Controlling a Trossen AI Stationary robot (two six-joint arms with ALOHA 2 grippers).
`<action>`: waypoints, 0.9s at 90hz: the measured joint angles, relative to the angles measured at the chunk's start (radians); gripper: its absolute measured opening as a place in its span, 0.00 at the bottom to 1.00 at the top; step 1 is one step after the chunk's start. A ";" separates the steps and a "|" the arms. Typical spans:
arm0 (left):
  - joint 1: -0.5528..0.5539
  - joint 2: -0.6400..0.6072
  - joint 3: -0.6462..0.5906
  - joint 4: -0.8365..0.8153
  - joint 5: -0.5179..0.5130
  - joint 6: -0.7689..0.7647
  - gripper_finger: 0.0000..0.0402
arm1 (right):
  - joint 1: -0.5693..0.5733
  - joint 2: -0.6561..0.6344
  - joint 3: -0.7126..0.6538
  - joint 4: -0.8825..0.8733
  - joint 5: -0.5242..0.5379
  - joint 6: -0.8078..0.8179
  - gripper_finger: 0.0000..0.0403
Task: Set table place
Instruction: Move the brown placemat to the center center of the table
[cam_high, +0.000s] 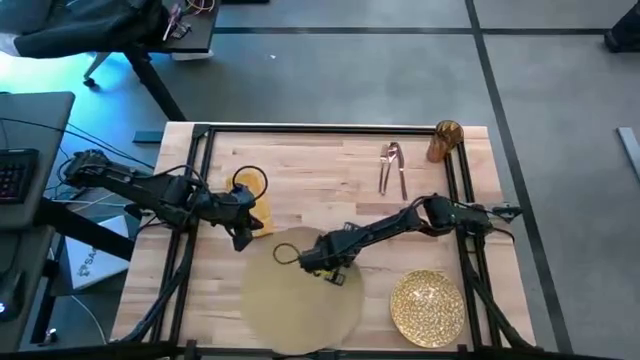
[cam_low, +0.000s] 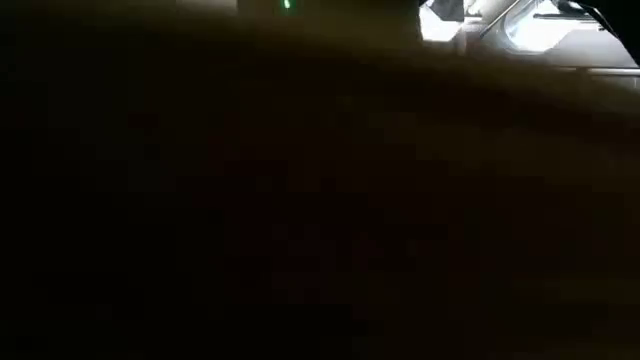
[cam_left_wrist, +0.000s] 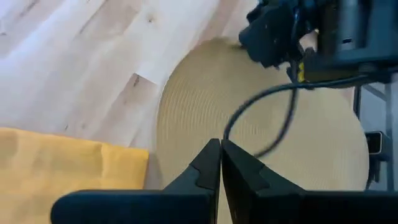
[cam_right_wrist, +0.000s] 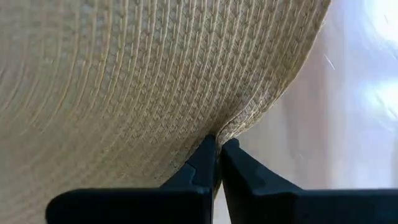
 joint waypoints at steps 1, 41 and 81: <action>0.000 0.000 0.000 0.000 -0.001 0.000 0.00 | -0.002 -0.001 -0.007 -0.004 0.001 0.000 0.00; 0.004 0.017 -0.077 -0.016 -0.076 -0.170 0.00 | -0.264 -0.414 -0.634 0.405 -0.063 0.201 0.00; 0.240 0.256 -0.302 0.013 -0.066 -0.339 0.00 | -0.381 -0.487 -0.741 0.644 -0.167 0.294 0.00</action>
